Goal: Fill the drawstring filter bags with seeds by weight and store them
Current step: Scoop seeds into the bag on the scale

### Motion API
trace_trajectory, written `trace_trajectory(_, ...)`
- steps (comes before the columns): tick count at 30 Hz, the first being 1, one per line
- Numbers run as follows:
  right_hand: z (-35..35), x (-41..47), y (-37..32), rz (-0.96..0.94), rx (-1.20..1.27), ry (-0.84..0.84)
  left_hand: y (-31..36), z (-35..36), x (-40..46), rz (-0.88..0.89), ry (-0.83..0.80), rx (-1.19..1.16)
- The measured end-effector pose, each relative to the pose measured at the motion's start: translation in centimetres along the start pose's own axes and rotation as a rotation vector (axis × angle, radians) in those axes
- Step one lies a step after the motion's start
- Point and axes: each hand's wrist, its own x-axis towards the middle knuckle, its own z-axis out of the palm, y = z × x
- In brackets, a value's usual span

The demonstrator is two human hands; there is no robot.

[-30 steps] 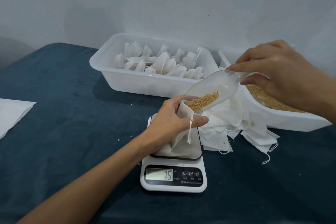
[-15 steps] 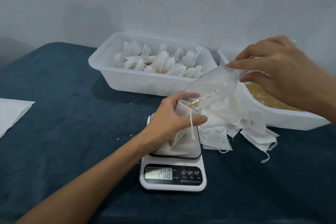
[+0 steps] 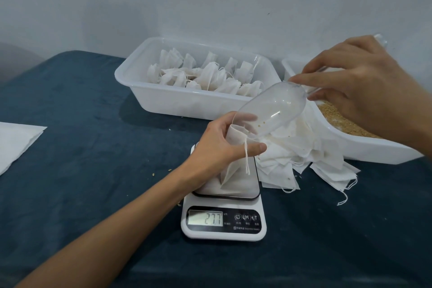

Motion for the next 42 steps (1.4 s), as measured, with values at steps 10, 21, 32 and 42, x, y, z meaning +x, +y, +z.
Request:
trace_trajectory(10, 0.0, -0.1, 0.0, 0.003, -0.010, 0.005, 0.0, 0.1, 0.0, -0.011, -0.005, -0.004)
trace_trajectory(21, 0.4, -2.4, 1.8, 0.503, 0.373, -0.089, 0.2, 0.0, -0.1, 0.011, -0.006, 0.038)
trace_trajectory(32, 10.8, -9.4, 10.2, 1.255, 0.234, -0.365, 0.0, 0.2, -0.1, 0.057, -0.002, 0.022)
trace_trajectory(42, 12.6, -9.8, 9.8, 1.194, 0.117, -0.713, 0.0, 0.2, -0.1, 0.030, 0.038, 0.038)
